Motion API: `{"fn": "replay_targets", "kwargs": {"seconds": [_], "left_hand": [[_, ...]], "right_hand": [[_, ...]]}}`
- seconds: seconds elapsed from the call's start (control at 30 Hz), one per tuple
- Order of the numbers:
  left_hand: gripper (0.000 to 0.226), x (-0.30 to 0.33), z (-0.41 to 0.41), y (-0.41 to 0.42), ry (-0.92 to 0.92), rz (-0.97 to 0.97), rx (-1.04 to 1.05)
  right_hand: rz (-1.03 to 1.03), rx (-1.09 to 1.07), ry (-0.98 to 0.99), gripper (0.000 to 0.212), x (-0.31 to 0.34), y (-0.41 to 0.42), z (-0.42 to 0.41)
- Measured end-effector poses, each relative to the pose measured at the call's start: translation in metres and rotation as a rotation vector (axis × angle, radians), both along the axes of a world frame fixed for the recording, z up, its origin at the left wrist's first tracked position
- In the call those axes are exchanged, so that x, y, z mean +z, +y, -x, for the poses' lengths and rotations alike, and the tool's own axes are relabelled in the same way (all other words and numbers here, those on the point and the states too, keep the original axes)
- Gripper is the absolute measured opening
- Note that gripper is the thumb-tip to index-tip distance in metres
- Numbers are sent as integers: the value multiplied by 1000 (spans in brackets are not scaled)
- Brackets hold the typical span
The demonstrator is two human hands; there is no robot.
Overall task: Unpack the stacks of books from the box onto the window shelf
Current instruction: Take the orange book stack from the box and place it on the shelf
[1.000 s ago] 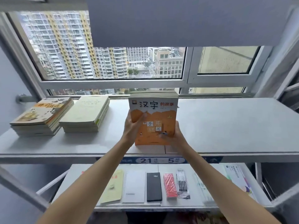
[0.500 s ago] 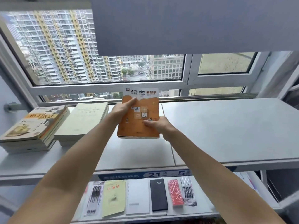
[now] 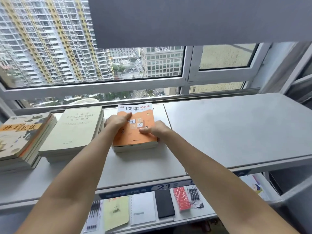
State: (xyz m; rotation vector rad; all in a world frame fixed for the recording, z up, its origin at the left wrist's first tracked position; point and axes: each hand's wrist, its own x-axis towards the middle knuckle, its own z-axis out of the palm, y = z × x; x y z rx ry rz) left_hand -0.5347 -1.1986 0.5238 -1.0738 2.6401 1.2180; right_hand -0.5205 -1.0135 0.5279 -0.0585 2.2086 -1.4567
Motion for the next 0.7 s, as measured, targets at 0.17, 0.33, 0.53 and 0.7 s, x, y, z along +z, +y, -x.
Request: {"fn": "replay_targets", "kwargs": {"seconds": [0.17,0.33,0.53,0.7], "left_hand": [[91,0,3,3,-43,97,-10],[83,7,0,11,-126,219,-53],[75,36,1,20,-196,503,-232],[70,57,-7,57,-103,847,-364]], "right_hand": [[-132,-38,90,56,1,-2,-3],[-348,-71,193,62,2,-7,-6],[-498,-38,303,66,7,-6,-14],[-547,29,460,66,21,42,-24]]}}
